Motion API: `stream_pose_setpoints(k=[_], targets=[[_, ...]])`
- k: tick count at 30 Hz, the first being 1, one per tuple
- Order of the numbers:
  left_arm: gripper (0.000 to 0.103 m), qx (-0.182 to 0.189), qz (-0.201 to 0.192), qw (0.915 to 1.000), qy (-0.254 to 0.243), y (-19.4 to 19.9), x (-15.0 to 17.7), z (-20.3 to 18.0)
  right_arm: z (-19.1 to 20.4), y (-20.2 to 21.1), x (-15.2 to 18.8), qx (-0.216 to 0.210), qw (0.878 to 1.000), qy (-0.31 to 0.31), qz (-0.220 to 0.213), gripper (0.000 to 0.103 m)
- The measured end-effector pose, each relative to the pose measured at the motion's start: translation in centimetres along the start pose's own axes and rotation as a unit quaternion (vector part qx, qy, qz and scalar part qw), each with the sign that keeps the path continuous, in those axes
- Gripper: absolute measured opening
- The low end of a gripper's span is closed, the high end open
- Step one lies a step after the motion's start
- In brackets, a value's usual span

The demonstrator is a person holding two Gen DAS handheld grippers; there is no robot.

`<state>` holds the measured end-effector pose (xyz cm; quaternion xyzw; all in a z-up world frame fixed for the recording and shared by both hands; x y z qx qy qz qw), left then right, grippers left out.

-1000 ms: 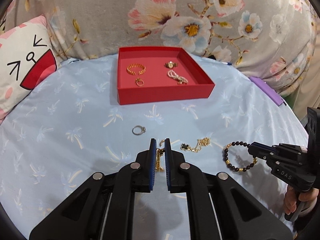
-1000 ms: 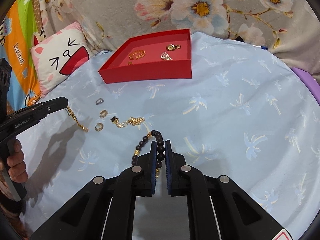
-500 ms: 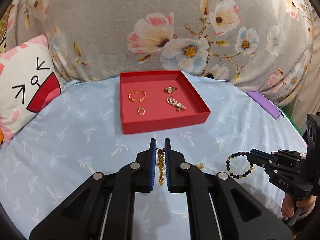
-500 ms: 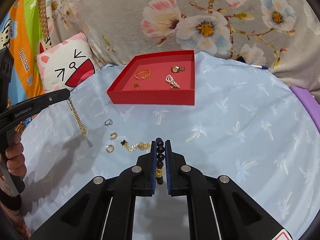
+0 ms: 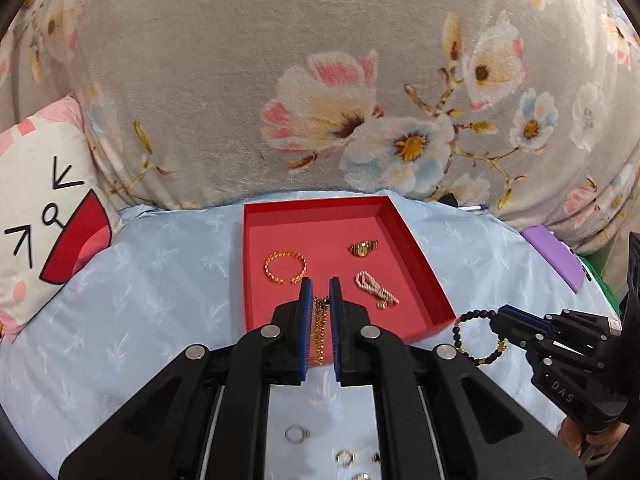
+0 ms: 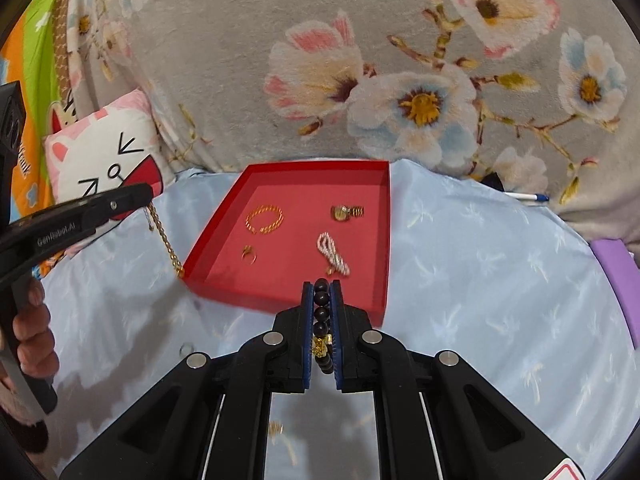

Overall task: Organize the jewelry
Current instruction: 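Carry the chain in the left tool over the tray while the right tool carries the bead bracelet, then open both tools to drop the chain and bead bracelet into the tray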

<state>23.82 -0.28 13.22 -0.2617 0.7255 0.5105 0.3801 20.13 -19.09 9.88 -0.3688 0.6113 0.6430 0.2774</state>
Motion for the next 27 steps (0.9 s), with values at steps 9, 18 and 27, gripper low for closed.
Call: stream_pose_setpoints(k=[9,18,27], targets=[[0.008,-0.009,0.017,0.9997,-0.012,-7.8,-2.9,-1.0,-1.3,-7.3,-5.5,0.005,1.0,-0.017,0.004,0.008],[0.008,-0.026,0.054,0.9981,-0.008,-14.3,-2.8,-1.2,-2.2,-14.6,-6.9,0.028,0.998,-0.005,0.051,0.008],[0.015,-0.038,0.073,0.9966,0.002,-16.4,-1.2,-0.6,-4.4,-15.8,-4.9,0.052,0.997,-0.015,0.055,0.013]])
Point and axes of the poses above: each gripper's, at about its wrist camera, not at the fingertips, and y roughly against the way its jaws point, z to its left, x to its underside, the point moved 1 cm from there along -y, roughly the way its jaws point, and after that the axes turned 7 degrees about y, right-handed, at the moved point
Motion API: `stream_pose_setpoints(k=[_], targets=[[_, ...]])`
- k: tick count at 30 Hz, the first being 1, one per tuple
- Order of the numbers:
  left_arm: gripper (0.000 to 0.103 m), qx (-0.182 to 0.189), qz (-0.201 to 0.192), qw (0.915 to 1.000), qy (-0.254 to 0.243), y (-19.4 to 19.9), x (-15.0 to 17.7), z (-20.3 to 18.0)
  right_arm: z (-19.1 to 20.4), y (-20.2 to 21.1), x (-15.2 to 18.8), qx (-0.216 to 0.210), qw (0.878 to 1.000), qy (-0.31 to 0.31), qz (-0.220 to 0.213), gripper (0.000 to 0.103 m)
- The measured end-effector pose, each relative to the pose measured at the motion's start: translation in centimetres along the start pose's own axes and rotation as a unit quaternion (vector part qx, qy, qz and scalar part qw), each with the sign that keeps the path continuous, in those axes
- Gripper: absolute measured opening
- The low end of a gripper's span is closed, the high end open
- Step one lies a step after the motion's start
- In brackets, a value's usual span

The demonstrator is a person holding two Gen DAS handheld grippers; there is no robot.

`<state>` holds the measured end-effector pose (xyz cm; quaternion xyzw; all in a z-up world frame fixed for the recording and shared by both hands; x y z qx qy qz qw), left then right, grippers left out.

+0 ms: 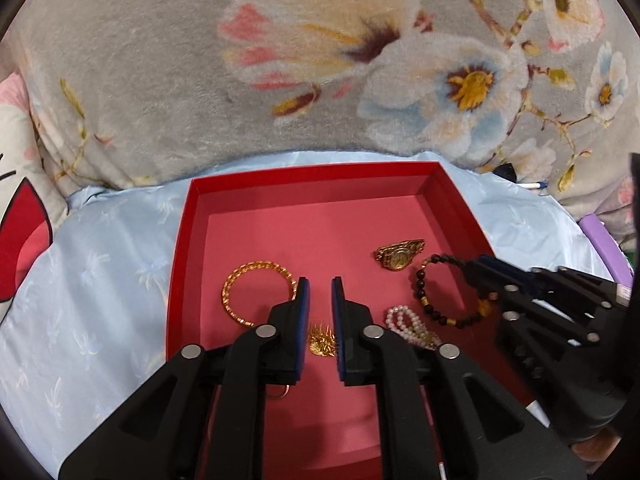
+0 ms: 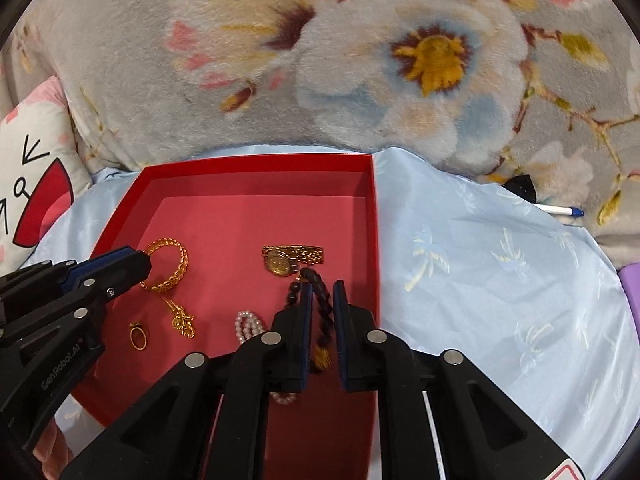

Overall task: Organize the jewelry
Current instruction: 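Open both tools to drop the chain and bead bracelet into the tray, then move the left tool to the silver ring while the right tool reaches the clover chain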

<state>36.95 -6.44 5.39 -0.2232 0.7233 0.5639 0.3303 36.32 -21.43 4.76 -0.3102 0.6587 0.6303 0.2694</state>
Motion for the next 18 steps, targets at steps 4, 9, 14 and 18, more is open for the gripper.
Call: stream_pose_setpoints(k=[4,9,14,18], targets=[[0.022,-0.015,-0.014,0.9998,-0.002,0.6,0.5,0.3,-0.9,1.2,0.9,-0.009,1.0,-0.015,-0.012,0.014],[0.034,-0.026,-0.042,0.9988,-0.006,3.1,1.5,0.7,-1.0,3.8,2.7,-0.019,0.999,-0.013,-0.026,0.016],[0.034,-0.029,-0.061,0.9975,-0.018,6.3,3.5,1.0,-0.6,7.1,6.0,-0.032,0.999,-0.008,-0.028,0.02],[0.035,-0.027,-0.057,0.9979,-0.016,8.7,5.8,1.6,0.6,9.7,9.2,-0.03,0.999,0.006,-0.025,0.02]])
Point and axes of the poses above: each gripper's, at about its wrist camera, not at the fingertips, and y roughly against the way its jaws point, z to its left, x to its underside, the point moved 1 cm from there along -y, roughly the way its jaws point, and after that the axes turned 7 degrees about y, right-handed, at the moved point
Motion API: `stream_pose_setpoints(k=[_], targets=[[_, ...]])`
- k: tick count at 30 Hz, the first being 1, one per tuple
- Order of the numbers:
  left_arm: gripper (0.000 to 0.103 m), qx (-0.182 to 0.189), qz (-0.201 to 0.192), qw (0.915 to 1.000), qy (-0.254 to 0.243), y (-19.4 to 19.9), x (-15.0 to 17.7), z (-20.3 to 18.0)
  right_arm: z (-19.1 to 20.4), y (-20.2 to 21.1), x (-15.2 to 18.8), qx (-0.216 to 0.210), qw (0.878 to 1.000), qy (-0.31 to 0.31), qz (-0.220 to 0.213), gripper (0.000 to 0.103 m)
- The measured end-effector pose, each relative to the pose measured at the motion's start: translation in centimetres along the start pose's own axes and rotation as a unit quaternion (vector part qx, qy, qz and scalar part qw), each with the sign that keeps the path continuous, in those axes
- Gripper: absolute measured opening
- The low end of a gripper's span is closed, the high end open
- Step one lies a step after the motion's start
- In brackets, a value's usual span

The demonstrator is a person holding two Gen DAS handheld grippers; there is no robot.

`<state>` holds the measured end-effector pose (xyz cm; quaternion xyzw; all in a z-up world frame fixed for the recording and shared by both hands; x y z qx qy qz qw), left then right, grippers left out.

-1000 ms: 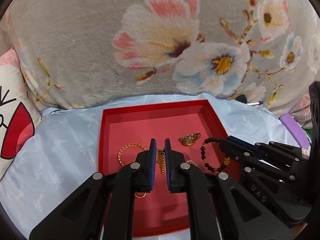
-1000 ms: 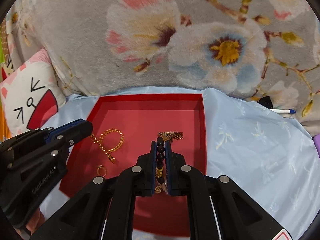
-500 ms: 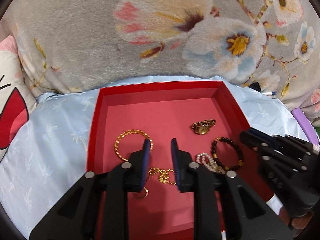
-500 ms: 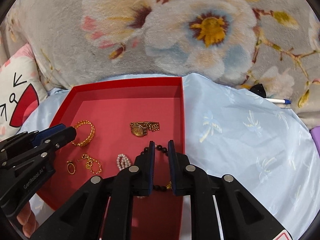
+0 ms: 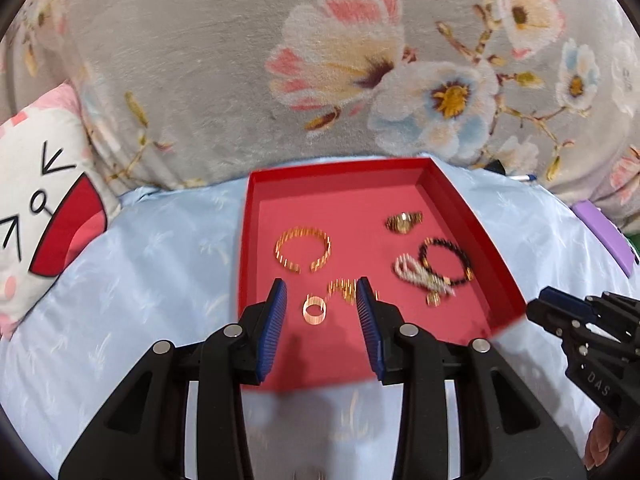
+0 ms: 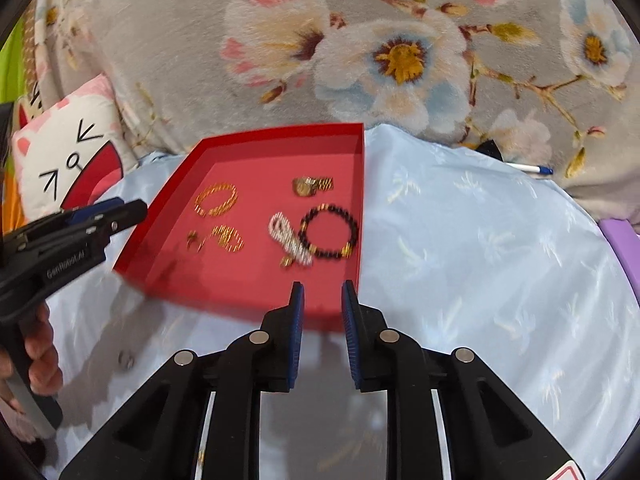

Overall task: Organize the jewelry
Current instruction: 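Move the left tool to the silver ring while the right tool reaches the clover chain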

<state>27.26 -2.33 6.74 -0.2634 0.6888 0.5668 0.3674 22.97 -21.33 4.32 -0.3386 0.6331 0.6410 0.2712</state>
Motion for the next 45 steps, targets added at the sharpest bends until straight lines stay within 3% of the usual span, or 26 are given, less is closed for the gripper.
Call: stream_pose_setpoints(k=[4,10,12,20,23,28,40,45], targets=[[0.035,-0.005,0.002,1.0,0.003,2.2,2.6,0.7,1.4,2.2,3.2,-0.003,1.0,0.009,0.003,0.025],[0.038,-0.003,0.022,0.9996,0.016,4.3,7.0,1.9,3.5,4.2,7.3,-0.03,0.999,0.012,0.032,0.026],[0.045,-0.001,0.03,0.9994,0.018,4.7,8.5,2.2,4.1,4.7,8.5,-0.037,0.999,0.012,0.038,0.026],[0.046,-0.002,0.049,0.9986,0.019,6.5,12.8,3.5,4.8,6.2,12.3,-0.051,0.997,-0.005,0.057,0.026],[0.056,-0.006,0.056,0.9982,0.017,6.5,13.7,3.5,5.0,5.9,13.2,-0.055,0.996,-0.012,0.068,0.026],[0.06,-0.004,0.044,0.9988,0.022,7.2,14.0,3.7,6.3,5.9,13.2,-0.066,0.996,-0.002,0.065,0.026],[0.06,0.003,0.074,0.9961,0.049,6.4,14.3,4.7,8.3,5.2,12.8,-0.081,0.994,0.008,0.07,0.026],[0.06,0.005,0.082,0.9951,0.054,6.1,14.4,4.9,9.0,4.1,11.9,-0.086,0.993,0.01,0.073,0.031]])
Point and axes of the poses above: each gripper's, at about its wrist camera, not at the fingertips, and y roughly against the way its jaws point, z to its left, x to its underside, the point moved 1 cm from there along -y, roughly the way its jaws point, and after that the axes turned 7 degrees about y, right-handed, at the moved point
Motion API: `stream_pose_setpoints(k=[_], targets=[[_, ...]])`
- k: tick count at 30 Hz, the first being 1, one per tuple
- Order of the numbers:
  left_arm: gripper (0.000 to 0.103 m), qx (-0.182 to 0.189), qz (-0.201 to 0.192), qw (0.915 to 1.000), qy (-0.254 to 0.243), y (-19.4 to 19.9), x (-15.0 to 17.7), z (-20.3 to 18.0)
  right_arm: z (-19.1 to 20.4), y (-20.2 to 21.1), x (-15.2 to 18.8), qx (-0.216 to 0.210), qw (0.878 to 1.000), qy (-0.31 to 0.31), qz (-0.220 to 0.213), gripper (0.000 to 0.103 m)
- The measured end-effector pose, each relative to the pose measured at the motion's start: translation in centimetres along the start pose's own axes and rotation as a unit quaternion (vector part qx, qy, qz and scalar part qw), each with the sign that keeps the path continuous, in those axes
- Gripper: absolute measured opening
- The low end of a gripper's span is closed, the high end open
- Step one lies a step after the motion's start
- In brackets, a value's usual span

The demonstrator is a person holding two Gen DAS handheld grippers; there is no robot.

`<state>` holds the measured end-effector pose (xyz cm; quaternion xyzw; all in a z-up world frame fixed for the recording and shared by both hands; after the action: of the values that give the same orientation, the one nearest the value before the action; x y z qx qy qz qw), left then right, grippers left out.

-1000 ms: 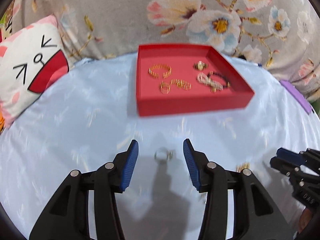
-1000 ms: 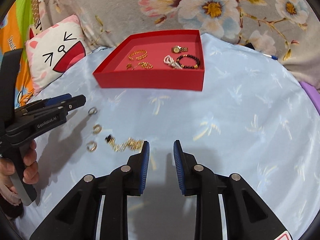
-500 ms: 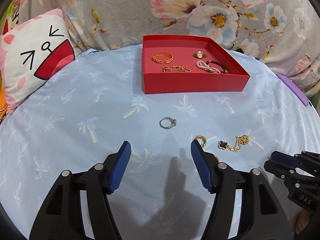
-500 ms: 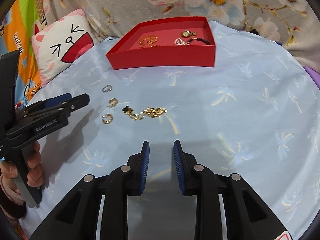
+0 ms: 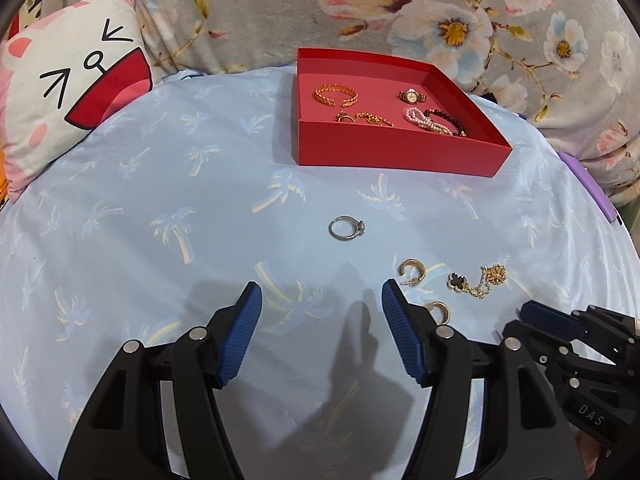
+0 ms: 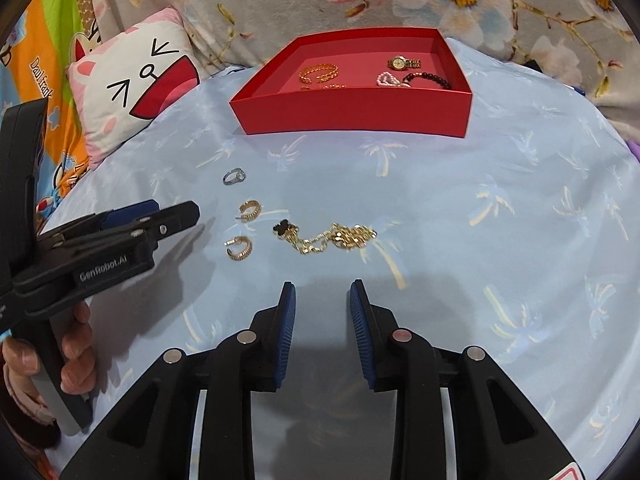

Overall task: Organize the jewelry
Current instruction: 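Move the left tool to the silver ring while the right tool reaches the clover chain, then close the right tool on the black clover gold chain while the left tool grips the silver ring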

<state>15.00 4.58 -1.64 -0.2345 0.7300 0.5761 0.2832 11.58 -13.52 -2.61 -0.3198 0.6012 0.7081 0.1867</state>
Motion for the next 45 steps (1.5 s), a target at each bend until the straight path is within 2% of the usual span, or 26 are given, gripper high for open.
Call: stream_pose_setpoints(k=[15,17,18,19,22,33,37,42,44,45], targets=[[0.06,0.004,0.007,1.0,0.004,-0.3,-0.1,0.3,0.8,-3.2,-3.7,0.014,1.0,0.018,0.002,0.036],[0.06,0.004,0.007,1.0,0.004,-0.3,0.0,0.3,0.7,-3.1,-3.7,0.019,1.0,0.016,0.001,0.027],[0.06,0.005,0.008,0.9999,0.004,-0.3,0.0,0.3,0.5,-3.1,-3.7,0.016,1.0,0.013,0.001,0.01],[0.06,0.005,0.009,0.9999,0.005,-0.4,0.0,0.3,0.2,-3.1,-3.7,0.005,1.0,0.007,0.001,0.004],[0.06,0.008,0.013,0.9998,0.009,-0.5,0.0,0.4,-0.4,-2.9,-3.4,-0.006,1.0,-0.009,-0.002,0.0],[0.06,0.014,0.013,0.9997,0.017,-0.5,0.1,0.7,-3.8,0.3,-0.5,0.014,0.998,-0.063,-0.016,0.0],[0.06,0.016,0.019,0.9997,0.009,-0.7,0.0,0.5,-4.1,1.4,0.6,0.018,0.998,-0.063,-0.019,0.0],[0.06,-0.005,0.018,0.9997,-0.016,-1.3,-0.6,-0.3,-3.0,2.1,1.2,0.017,0.999,-0.036,-0.023,0.0],[0.06,-0.01,0.016,0.9997,-0.017,-1.5,-0.9,-0.3,-2.6,2.2,1.0,0.019,0.999,-0.019,-0.03,0.006],[0.06,-0.008,0.017,0.9997,-0.012,-1.6,-1.0,-0.2,-2.3,2.2,0.9,0.022,0.999,-0.012,-0.031,0.02]])
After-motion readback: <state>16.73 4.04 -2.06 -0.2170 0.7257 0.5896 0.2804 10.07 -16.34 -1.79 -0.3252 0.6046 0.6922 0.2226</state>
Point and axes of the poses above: each gripper's, at about its wrist camera, not at the fingertips, and y roughly against the way its jaws point, z to its left, x to its underside, the point moved 1 cm from there along -y, roughly the way its jaws point, and after that the axes turned 7 degrees about y, right-handed, at the moved point
